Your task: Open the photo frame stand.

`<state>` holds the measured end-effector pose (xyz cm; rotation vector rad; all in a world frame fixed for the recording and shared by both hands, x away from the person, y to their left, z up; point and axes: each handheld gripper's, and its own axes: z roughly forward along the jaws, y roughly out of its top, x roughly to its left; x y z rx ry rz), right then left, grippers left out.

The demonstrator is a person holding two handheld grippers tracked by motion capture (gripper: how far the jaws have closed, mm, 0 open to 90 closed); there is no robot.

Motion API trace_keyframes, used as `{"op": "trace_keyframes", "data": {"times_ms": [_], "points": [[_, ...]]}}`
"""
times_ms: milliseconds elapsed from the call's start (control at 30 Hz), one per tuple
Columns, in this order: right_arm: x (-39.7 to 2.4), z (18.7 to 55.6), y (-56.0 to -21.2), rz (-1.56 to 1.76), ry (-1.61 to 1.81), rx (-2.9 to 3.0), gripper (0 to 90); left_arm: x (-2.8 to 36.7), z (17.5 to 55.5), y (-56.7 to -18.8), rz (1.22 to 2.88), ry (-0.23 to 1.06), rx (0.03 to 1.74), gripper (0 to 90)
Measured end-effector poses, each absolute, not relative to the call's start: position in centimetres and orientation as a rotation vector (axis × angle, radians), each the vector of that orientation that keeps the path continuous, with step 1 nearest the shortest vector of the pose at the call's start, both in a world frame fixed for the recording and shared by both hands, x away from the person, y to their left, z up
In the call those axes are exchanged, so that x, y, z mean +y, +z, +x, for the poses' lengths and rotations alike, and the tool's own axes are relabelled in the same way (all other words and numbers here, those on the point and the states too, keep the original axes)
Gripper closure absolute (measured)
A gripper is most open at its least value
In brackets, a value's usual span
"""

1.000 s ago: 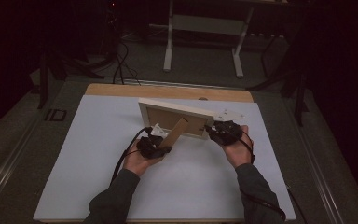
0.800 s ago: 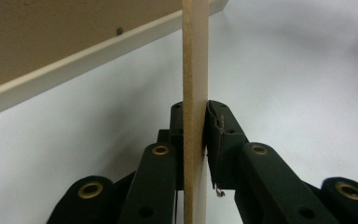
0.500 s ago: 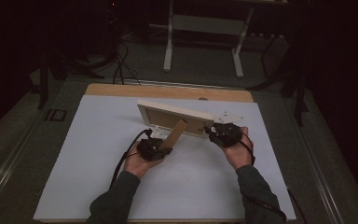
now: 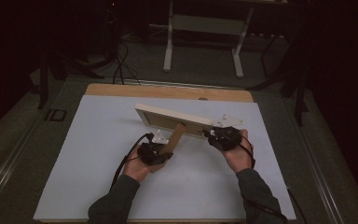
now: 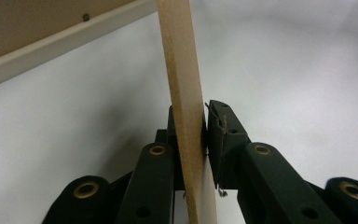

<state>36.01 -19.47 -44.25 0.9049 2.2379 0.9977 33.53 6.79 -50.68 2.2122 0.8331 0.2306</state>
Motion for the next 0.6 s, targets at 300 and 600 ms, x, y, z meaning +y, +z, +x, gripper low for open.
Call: {"op": "trace_keyframes", "data": {"times_ms": [300,600], "points": [[-19.46,35.69,-44.42,0.896,1.0,2.238,61.8,6.84,33.39,-50.95,2.216,0.224,0.837,80.3],[-19.48,35.42,-44.61,0.891,1.006,2.239,61.5,6.87,33.24,-51.25,2.218,0.23,0.841,80.4]]}}
